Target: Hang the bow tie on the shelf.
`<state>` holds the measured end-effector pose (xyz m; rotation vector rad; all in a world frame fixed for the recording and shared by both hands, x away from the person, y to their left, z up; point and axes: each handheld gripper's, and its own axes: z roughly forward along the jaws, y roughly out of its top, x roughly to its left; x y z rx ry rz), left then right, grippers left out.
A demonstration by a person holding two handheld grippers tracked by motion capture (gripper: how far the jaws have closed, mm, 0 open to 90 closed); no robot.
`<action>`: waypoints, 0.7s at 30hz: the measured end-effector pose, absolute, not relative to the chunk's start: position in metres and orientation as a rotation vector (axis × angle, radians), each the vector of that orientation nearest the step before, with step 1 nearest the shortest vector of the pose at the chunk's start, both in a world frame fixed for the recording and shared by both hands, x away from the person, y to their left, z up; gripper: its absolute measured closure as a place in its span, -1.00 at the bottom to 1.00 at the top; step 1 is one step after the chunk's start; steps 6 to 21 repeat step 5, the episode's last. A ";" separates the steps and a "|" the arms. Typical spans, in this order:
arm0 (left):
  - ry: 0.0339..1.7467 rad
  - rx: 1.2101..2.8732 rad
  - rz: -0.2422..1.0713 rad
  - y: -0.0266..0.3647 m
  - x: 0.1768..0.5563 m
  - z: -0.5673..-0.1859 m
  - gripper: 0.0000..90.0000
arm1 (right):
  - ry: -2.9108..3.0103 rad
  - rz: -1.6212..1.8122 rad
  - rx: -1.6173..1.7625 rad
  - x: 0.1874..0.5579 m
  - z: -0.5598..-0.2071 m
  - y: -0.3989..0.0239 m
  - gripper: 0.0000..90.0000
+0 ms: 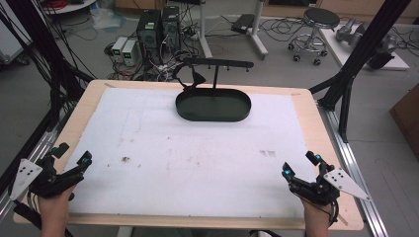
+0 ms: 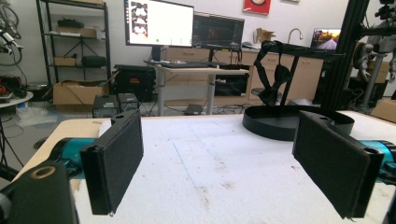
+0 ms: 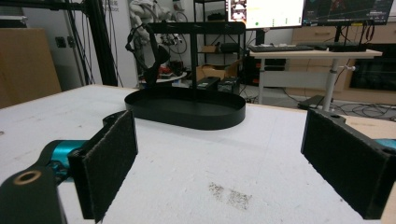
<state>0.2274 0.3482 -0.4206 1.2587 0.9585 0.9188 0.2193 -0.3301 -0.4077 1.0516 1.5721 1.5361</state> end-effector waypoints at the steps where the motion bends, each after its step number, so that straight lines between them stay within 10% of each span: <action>1: 0.959 1.259 0.920 0.348 0.227 -0.420 -0.63 | 1.572 1.535 1.054 0.219 -0.408 -0.330 -0.78; 21: 0.965 1.271 0.911 0.348 0.229 -0.421 -0.63 | 1.576 1.536 1.056 0.219 -0.407 -0.330 -0.78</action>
